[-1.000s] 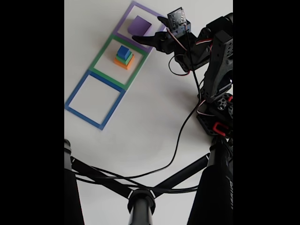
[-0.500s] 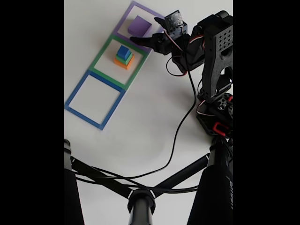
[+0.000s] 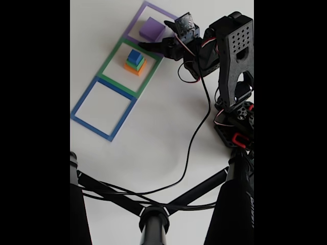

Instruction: Tower of hanoi

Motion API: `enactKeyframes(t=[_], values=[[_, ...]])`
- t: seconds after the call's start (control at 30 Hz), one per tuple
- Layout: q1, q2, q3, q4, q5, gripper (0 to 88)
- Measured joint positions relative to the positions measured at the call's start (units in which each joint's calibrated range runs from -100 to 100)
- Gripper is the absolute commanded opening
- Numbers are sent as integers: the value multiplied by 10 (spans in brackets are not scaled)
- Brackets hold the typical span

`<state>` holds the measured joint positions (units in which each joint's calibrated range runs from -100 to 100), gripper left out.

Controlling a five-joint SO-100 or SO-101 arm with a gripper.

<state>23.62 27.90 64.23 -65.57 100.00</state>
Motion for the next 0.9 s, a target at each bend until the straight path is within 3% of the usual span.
enactKeyframes(t=[0.2,0.9], values=[[0,5,-3,0,0,392],[0,14,-14,0,0,174]])
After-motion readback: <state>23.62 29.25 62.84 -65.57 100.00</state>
